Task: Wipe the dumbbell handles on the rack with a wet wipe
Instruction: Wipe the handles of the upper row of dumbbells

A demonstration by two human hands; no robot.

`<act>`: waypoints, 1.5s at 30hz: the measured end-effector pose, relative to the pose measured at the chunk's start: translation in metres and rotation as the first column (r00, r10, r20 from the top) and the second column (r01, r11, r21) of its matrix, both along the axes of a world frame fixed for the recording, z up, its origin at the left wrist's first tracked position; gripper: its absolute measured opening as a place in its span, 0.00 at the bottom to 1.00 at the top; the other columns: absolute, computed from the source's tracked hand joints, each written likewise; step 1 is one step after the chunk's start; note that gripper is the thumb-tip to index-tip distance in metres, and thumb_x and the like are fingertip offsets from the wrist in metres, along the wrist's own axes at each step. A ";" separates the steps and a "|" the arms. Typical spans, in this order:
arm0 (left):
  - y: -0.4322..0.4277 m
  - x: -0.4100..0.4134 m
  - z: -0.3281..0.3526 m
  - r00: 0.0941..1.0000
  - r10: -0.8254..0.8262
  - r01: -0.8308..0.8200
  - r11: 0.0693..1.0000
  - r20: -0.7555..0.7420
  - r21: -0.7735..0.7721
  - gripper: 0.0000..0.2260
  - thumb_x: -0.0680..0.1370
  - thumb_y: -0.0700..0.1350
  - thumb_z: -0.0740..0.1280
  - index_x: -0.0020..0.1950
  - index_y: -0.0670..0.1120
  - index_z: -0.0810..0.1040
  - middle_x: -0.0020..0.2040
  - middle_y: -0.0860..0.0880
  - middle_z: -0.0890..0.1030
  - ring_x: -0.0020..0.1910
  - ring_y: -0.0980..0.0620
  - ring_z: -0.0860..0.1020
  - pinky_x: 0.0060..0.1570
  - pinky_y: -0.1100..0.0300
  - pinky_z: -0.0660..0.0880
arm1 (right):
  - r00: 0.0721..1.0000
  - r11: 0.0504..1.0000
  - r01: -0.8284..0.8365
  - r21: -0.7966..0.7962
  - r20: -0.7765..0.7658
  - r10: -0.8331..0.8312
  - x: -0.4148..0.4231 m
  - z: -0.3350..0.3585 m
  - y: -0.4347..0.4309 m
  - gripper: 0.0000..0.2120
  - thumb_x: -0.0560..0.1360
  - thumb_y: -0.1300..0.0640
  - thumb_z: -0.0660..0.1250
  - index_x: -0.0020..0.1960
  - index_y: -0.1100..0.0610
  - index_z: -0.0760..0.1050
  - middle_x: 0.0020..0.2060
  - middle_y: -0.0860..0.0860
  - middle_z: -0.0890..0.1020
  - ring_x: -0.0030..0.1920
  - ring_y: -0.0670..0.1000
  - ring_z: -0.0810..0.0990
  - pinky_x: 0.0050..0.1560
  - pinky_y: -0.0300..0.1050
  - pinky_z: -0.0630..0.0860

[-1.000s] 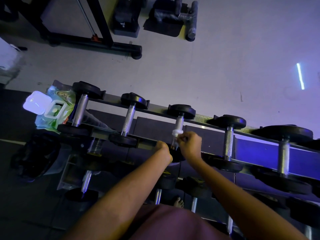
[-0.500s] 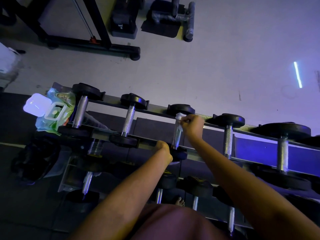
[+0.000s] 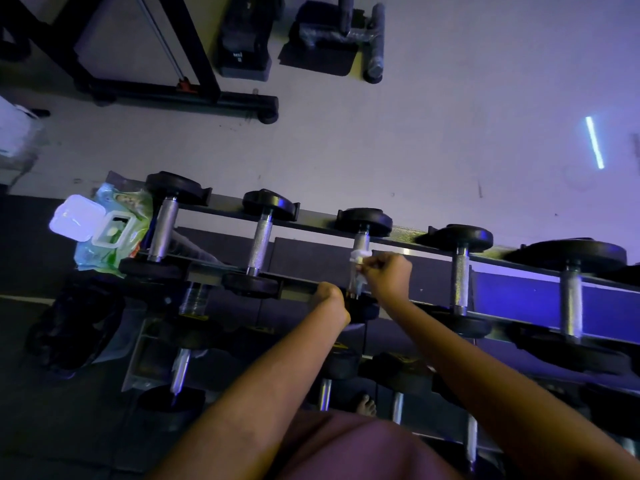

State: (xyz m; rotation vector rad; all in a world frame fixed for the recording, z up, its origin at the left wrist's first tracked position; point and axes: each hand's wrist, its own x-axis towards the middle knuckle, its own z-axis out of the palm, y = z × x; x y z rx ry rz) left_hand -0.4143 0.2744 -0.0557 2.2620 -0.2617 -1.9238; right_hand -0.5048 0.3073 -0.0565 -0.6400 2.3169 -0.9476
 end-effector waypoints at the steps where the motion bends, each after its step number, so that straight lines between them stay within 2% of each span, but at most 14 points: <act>1: 0.000 0.000 0.002 1.000 -0.008 0.008 1.000 -0.010 0.013 0.17 0.80 0.48 0.53 0.49 0.39 0.76 0.46 0.37 0.78 0.42 0.37 0.79 0.46 0.32 0.77 | 0.999 0.999 0.035 0.001 0.016 -0.035 -0.005 0.000 -0.009 0.03 0.68 0.67 0.73 0.39 0.61 0.83 0.33 0.55 0.82 0.34 0.45 0.77 0.33 0.27 0.71; 4: -0.001 -0.001 0.010 0.999 -0.033 0.033 0.999 -0.011 0.028 0.16 0.80 0.47 0.52 0.51 0.39 0.75 0.49 0.37 0.76 0.45 0.35 0.78 0.45 0.29 0.74 | 0.995 0.996 0.093 0.018 0.045 -0.093 -0.009 0.000 -0.023 0.04 0.68 0.68 0.72 0.38 0.60 0.82 0.36 0.57 0.83 0.39 0.50 0.81 0.42 0.42 0.79; 8: -0.002 0.000 0.008 0.999 -0.034 0.034 0.999 -0.031 0.017 0.17 0.81 0.46 0.52 0.46 0.36 0.75 0.44 0.36 0.77 0.39 0.38 0.77 0.45 0.35 0.76 | 0.997 0.998 0.058 0.036 0.051 -0.060 0.005 0.001 -0.003 0.02 0.69 0.66 0.73 0.39 0.61 0.82 0.34 0.54 0.81 0.36 0.48 0.79 0.36 0.36 0.72; 12: -0.001 0.002 0.005 0.998 -0.056 0.057 0.998 -0.037 0.018 0.19 0.80 0.46 0.52 0.48 0.36 0.78 0.44 0.36 0.81 0.40 0.38 0.80 0.43 0.34 0.77 | 0.999 0.998 0.009 0.069 0.050 -0.013 0.024 -0.004 0.030 0.02 0.68 0.63 0.74 0.40 0.61 0.83 0.33 0.53 0.80 0.37 0.48 0.78 0.39 0.43 0.75; 19: -0.003 0.005 -0.003 0.995 -0.080 0.082 0.996 -0.054 0.036 0.17 0.78 0.47 0.53 0.50 0.37 0.77 0.45 0.35 0.81 0.42 0.36 0.80 0.40 0.33 0.76 | 0.999 0.994 0.001 0.105 0.047 -0.006 0.026 -0.006 0.027 0.06 0.67 0.61 0.76 0.39 0.62 0.81 0.35 0.53 0.81 0.38 0.48 0.79 0.38 0.41 0.75; 22: -0.003 0.007 -0.001 0.995 -0.074 0.075 0.997 -0.071 0.021 0.17 0.80 0.46 0.53 0.46 0.36 0.76 0.42 0.35 0.79 0.42 0.37 0.79 0.46 0.34 0.75 | 1.000 0.993 -0.004 0.115 0.017 0.002 0.028 -0.005 0.028 0.04 0.69 0.64 0.74 0.39 0.61 0.79 0.35 0.53 0.80 0.37 0.48 0.79 0.32 0.31 0.71; 24: -0.004 0.006 -0.001 0.994 -0.088 0.090 0.996 -0.071 0.023 0.17 0.79 0.47 0.54 0.48 0.36 0.77 0.44 0.36 0.80 0.43 0.37 0.79 0.44 0.34 0.76 | 1.000 0.995 -0.002 0.100 0.015 0.000 0.029 -0.004 0.029 0.02 0.70 0.66 0.71 0.40 0.62 0.79 0.34 0.52 0.79 0.36 0.47 0.78 0.31 0.29 0.69; 27: -0.003 0.005 -0.015 0.994 -0.086 0.088 0.996 -0.068 0.027 0.18 0.78 0.49 0.55 0.54 0.37 0.77 0.49 0.35 0.81 0.46 0.34 0.80 0.40 0.32 0.76 | 0.998 0.997 0.025 0.071 0.050 -0.028 0.029 -0.004 0.031 0.02 0.71 0.68 0.70 0.40 0.64 0.79 0.33 0.50 0.79 0.34 0.43 0.79 0.36 0.35 0.76; 29: -0.002 0.006 -0.013 0.993 -0.083 0.086 0.996 -0.081 0.027 0.18 0.78 0.48 0.55 0.52 0.36 0.77 0.49 0.35 0.80 0.46 0.34 0.79 0.42 0.33 0.76 | 0.999 0.995 0.015 0.094 0.042 -0.019 0.027 -0.005 0.031 0.03 0.70 0.67 0.70 0.39 0.62 0.79 0.34 0.51 0.80 0.37 0.46 0.80 0.39 0.42 0.78; 32: 0.004 0.010 -0.001 0.989 -0.109 0.107 0.994 -0.103 -0.021 0.17 0.80 0.48 0.54 0.51 0.36 0.75 0.48 0.35 0.79 0.43 0.36 0.79 0.42 0.39 0.76 | 0.999 0.995 -0.003 0.104 0.049 -0.003 0.024 -0.003 0.031 0.03 0.69 0.67 0.71 0.38 0.61 0.79 0.35 0.53 0.81 0.38 0.50 0.80 0.39 0.44 0.78; 34: 0.010 0.016 0.006 0.980 -0.155 0.149 0.987 -0.128 -0.056 0.16 0.81 0.49 0.56 0.55 0.37 0.74 0.50 0.36 0.79 0.42 0.37 0.79 0.40 0.41 0.75 | 0.995 0.995 0.030 0.091 0.092 -0.039 0.023 -0.001 0.032 0.04 0.68 0.66 0.73 0.37 0.63 0.79 0.35 0.54 0.81 0.38 0.51 0.80 0.40 0.47 0.79; 38: 0.024 0.034 0.027 0.954 -0.298 0.285 0.934 -0.031 -0.215 0.14 0.79 0.49 0.63 0.59 0.42 0.72 0.56 0.42 0.74 0.57 0.38 0.75 0.45 0.40 0.76 | 0.915 0.970 0.243 0.032 0.323 -0.240 0.018 0.017 0.041 0.08 0.64 0.62 0.80 0.35 0.60 0.80 0.35 0.53 0.83 0.38 0.49 0.81 0.44 0.47 0.81; 42: 0.037 0.046 0.041 0.845 -0.492 0.532 0.728 0.212 -0.433 0.10 0.77 0.44 0.65 0.51 0.39 0.80 0.49 0.40 0.80 0.49 0.41 0.78 0.48 0.48 0.78 | 0.811 0.932 0.358 -0.048 0.511 -0.285 0.012 0.030 0.062 0.09 0.64 0.63 0.80 0.38 0.62 0.80 0.39 0.57 0.84 0.43 0.54 0.83 0.47 0.51 0.82; 45: 0.051 0.044 0.057 0.830 -0.500 0.551 0.664 0.248 -0.506 0.07 0.76 0.44 0.65 0.42 0.43 0.80 0.42 0.42 0.81 0.43 0.43 0.79 0.41 0.54 0.74 | 0.719 0.894 0.436 -0.104 0.637 -0.276 0.010 0.040 0.082 0.07 0.67 0.66 0.77 0.42 0.64 0.79 0.43 0.62 0.84 0.47 0.58 0.84 0.49 0.54 0.82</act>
